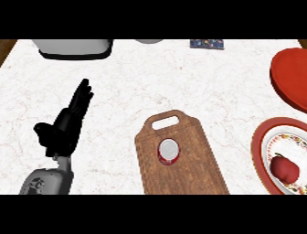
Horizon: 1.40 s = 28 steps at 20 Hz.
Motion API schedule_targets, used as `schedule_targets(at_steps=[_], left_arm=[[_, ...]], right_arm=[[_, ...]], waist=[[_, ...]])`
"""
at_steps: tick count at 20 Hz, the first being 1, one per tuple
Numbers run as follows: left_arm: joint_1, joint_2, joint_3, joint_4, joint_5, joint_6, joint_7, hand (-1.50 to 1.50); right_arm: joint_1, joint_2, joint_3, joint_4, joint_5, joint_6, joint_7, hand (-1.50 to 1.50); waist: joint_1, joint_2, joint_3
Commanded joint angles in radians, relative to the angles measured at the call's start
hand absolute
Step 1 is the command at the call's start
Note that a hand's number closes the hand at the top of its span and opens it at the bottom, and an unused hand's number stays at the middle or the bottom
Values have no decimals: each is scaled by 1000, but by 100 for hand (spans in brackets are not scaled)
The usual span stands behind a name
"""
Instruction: Pick the cupcake from the plate and place it in the bowl
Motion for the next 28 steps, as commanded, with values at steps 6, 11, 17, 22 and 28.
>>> schedule_targets(at_steps=[6,11,17,22,28], left_arm=[[-39,10,23,20,8,-8,0,0],[-17,-19,-5,78,-16,0,-61,0],[6,-1,-3,-24,7,-21,4,0],[-20,-20,-15,29,-13,-9,-15,0],[-2,4,-7,-20,11,-42,1,0]], right_arm=[[-71,-173,-37,421,121,-20,-211,150],[-108,-222,9,626,239,-96,-348,150],[-114,-178,-12,926,303,-297,-510,150],[-200,-255,-49,1190,319,-340,-665,150],[-208,-303,-80,1367,299,-251,-748,150]], waist=[[12,8,1],[12,8,1],[24,10,2],[29,14,3],[46,18,4]])
